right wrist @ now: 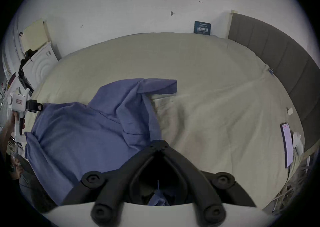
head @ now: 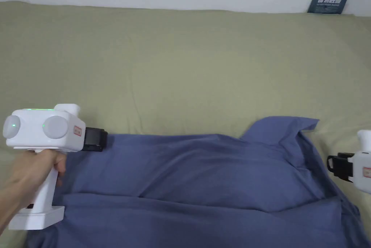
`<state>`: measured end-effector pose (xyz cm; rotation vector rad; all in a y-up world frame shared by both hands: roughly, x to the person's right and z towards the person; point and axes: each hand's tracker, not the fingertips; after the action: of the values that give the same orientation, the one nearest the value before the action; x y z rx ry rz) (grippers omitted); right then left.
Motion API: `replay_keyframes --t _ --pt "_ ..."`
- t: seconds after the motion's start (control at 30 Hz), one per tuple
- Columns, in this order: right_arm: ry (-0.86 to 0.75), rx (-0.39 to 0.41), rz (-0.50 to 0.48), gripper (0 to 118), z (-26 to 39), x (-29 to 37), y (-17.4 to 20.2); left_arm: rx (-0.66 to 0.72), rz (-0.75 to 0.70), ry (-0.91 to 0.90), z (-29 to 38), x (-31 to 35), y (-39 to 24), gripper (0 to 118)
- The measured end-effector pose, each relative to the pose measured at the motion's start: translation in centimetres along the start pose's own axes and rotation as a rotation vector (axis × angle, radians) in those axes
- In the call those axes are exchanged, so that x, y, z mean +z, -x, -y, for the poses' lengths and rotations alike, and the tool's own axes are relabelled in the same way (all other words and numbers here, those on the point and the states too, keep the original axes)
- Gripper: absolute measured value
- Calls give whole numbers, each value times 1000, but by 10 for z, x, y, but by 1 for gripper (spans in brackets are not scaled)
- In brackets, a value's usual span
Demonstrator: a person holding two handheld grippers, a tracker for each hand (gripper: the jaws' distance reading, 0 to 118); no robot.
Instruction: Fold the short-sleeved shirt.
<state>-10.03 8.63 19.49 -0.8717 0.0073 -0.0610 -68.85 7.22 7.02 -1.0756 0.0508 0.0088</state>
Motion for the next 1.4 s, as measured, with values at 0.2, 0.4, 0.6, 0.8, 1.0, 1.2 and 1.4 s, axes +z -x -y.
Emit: replay_keyframes --t 0.2,0.4,0.6,0.8,1.0,1.2,1.4 --pt "16 17 28 0 -12 -12 -1 11 40 -27 5 9 -1 38" --pt "120 11 29 117 -35 -45 7 -36 25 -23 4 12 -6 3" --pt "174 52 91 49 -37 -82 9 -36 22 -22 2 11 -5 4" --pt "70 10 -2 4 -47 -25 2 -24 55 -94 5 42 3 3" --pt "-66 -23 -26 4 -37 84 10 -20 78 -179 23 109 20 3" --pt "-105 -34 -50 4 -7 143 2 -34 108 -249 73 173 39 3" --pt "-102 46 -72 4 54 183 19 -72 124 -267 138 191 57 3"
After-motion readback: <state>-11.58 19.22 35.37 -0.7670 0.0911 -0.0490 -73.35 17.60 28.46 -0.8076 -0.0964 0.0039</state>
